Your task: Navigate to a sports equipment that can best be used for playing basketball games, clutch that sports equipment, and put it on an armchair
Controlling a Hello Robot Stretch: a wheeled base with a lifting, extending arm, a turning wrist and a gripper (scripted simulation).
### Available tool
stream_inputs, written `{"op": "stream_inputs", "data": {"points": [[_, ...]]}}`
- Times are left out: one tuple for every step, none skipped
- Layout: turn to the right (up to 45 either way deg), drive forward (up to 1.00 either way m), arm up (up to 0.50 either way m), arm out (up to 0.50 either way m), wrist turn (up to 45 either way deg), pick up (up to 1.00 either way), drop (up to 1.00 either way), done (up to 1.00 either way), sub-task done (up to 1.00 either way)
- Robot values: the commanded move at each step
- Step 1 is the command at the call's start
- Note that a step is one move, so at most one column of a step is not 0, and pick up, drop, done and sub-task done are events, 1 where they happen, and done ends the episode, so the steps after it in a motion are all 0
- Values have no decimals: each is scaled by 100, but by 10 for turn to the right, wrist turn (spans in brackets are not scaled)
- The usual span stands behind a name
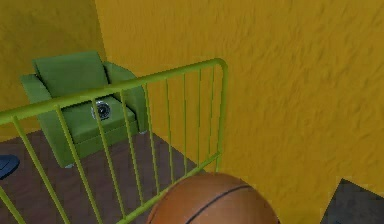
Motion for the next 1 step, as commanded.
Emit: {"op": "stream_inputs", "data": {"points": [[-450,0,0,0,0,0,0,0,0]]}}
